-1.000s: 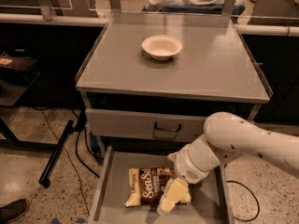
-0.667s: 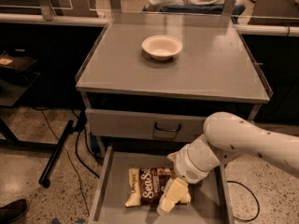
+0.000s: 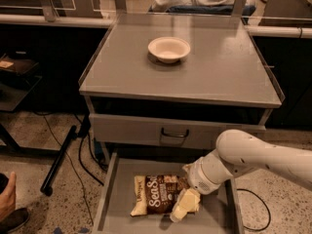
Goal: Pick brown chip bag from middle drawer and place on counter
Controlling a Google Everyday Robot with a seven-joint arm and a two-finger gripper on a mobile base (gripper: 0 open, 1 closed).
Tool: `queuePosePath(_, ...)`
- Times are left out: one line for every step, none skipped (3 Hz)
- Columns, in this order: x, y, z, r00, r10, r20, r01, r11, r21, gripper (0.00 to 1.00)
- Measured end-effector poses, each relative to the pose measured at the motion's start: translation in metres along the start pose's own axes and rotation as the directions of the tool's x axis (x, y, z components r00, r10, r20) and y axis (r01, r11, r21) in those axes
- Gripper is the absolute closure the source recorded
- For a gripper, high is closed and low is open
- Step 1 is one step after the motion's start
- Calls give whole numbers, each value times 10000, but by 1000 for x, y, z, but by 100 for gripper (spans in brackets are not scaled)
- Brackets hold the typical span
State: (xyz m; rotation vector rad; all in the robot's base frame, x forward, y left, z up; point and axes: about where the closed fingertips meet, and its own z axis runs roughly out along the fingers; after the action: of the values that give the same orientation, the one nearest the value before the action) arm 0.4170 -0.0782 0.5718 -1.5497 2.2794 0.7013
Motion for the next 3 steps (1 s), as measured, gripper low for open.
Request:
queuePosePath(26,-42,21,9996,290,-69,-289,9995,150,0)
queuePosePath(24,-34,23,9998,102,-149,-98,9997,223,0)
queuePosePath(16,-44,38,9999,142,-73,-138,9986,518,0)
